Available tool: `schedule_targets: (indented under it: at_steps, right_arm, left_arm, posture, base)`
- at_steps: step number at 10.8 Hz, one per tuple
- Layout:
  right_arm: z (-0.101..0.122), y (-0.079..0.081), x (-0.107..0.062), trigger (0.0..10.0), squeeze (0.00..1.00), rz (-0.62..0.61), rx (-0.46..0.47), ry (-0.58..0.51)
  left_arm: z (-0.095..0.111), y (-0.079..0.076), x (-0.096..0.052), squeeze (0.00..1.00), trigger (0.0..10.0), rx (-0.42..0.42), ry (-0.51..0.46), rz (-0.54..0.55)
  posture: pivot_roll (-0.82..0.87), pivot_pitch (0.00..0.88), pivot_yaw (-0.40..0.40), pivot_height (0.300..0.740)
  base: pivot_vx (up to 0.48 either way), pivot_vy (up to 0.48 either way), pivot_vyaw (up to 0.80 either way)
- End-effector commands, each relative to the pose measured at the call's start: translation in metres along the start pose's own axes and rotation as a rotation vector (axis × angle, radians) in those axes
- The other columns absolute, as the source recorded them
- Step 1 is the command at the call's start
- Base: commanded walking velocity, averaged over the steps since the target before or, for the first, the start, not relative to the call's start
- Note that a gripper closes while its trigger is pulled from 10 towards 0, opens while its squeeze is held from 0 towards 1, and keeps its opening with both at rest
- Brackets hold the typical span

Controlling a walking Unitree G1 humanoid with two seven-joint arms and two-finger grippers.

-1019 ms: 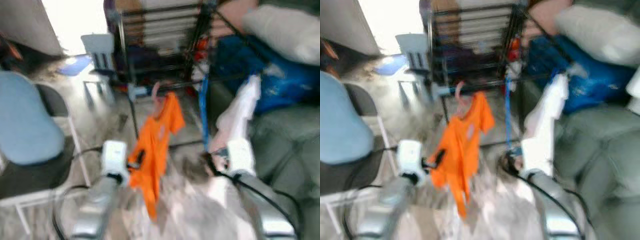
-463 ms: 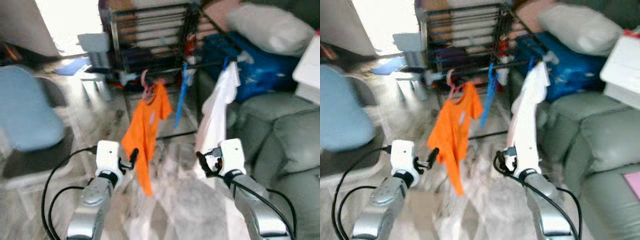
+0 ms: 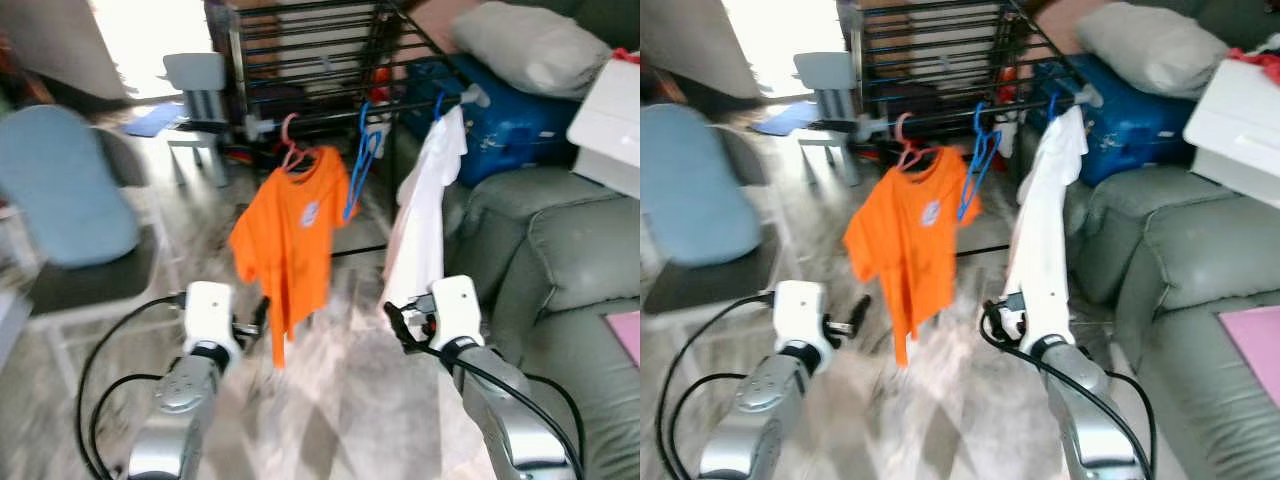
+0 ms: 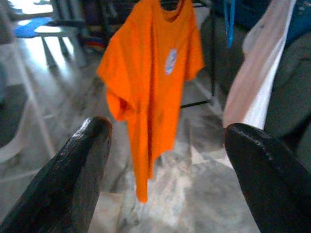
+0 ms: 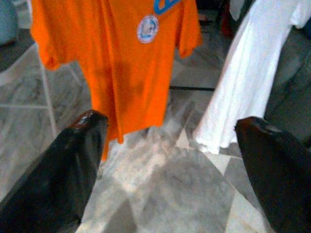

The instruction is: Hang hanger

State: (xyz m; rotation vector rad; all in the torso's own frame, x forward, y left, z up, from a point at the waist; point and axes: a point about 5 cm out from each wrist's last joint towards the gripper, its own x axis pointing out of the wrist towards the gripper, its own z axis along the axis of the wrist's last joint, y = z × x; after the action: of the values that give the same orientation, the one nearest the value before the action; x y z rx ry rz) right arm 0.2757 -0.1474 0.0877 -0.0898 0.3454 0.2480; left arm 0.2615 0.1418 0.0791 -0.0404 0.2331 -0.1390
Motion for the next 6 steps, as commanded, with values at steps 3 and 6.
schedule_targets:
  at_steps: [3, 6]
  right_arm:
    - [-0.005, 0.009, 0.019, 10.0, 0.0, 0.067, -0.056, -0.006]
    - [-0.007, 0.023, 0.042, 10.0, 0.0, 0.132, -0.132, -0.015]
  left_arm:
    - [-0.009, 0.016, 0.0, 0.0, 10.0, 0.049, -0.003, 0.125]
    - [-0.026, 0.035, 0.004, 0.0, 10.0, 0.077, 0.015, 0.258]
  posture:
    - [-0.05, 0.0, 0.024, 0.74]
    - [0.02, 0.0, -0.046, 0.74]
  base:
    - [0.0, 0.0, 0.0]
    - [0.0, 0.0, 0.0]
